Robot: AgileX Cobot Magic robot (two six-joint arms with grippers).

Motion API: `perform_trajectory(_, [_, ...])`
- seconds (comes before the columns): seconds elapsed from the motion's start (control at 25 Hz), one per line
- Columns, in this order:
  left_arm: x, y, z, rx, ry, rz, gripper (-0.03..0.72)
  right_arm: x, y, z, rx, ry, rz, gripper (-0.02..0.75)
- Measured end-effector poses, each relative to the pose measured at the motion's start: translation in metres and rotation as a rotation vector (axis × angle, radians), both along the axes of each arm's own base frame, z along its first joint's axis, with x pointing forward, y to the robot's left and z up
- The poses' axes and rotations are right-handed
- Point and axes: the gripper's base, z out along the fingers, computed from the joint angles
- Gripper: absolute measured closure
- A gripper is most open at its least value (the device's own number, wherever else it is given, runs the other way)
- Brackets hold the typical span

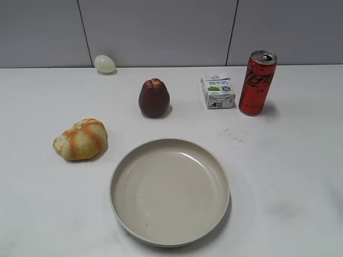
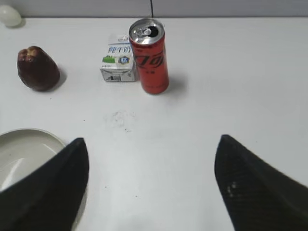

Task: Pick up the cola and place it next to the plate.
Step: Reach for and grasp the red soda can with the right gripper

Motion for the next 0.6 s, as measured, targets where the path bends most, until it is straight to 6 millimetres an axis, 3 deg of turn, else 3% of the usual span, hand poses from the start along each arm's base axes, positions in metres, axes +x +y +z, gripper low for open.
perform_trajectory(0.32, [0.0, 0.0, 0.0, 0.0, 0.0, 0.0, 0.456, 0.11, 0.022, 0.005, -0.021, 0.202, 0.026, 0.093])
perform_trajectory(0.6, [0.0, 0.0, 0.0, 0.0, 0.0, 0.0, 0.456, 0.185, 0.038, -0.015, -0.047, 0.339, 0.049, 0.106])
